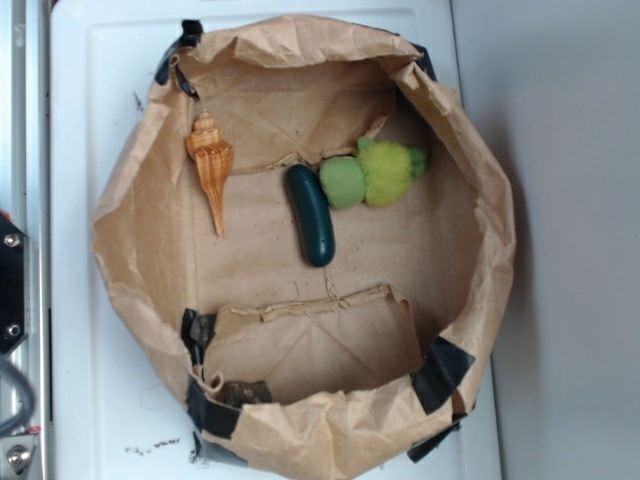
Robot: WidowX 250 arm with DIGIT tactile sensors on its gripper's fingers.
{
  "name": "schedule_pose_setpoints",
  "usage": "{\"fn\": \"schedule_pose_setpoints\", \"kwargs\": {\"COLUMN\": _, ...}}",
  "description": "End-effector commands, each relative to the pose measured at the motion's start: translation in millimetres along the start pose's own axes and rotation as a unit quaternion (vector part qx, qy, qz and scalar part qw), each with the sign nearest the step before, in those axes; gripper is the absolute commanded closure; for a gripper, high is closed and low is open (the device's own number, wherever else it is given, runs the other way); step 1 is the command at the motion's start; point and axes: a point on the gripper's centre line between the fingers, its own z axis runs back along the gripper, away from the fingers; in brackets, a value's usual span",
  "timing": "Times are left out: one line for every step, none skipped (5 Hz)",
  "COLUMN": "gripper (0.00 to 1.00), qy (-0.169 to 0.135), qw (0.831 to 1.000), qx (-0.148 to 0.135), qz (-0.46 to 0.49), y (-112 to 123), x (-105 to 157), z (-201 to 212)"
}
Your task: Grab the shell.
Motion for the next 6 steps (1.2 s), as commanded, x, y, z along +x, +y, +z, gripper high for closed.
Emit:
{"fn": "schedule_pose_setpoints", "kwargs": {"gripper": 0.00, "qy": 0.000, "qw": 1.000, "qx": 0.000, "qz": 0.000, "y": 0.0, "x": 0.0, "z": 0.0}}
{"fn": "schedule_pose_setpoints", "kwargs": {"gripper": 0.00, "qy": 0.008, "qw": 0.997, "qx": 0.009, "qz": 0.078, "y": 2.2, "x": 49.2, "z": -10.8}}
{"fn": "schedule_pose_setpoints", "kwargs": {"gripper": 0.00, "qy": -0.001, "qw": 0.988, "qx": 0.024, "qz": 0.151, "y": 7.7, "x": 97.9, "z": -18.0}}
{"fn": "schedule_pose_setpoints", "kwargs": {"gripper": 0.00, "qy": -0.011, "qw": 0.962, "qx": 0.014, "qz": 0.274, "y": 26.7, "x": 143.6, "z": -27.3}}
{"fn": "schedule_pose_setpoints", "kwargs": {"gripper": 0.00, "qy": -0.011, "qw": 0.962, "qx": 0.014, "qz": 0.274, "y": 26.7, "x": 143.6, "z": -27.3}}
{"fn": "schedule_pose_setpoints", "kwargs": {"gripper": 0.00, "qy": -0.011, "qw": 0.962, "qx": 0.014, "qz": 0.274, "y": 26.7, "x": 143.6, "z": -27.3}}
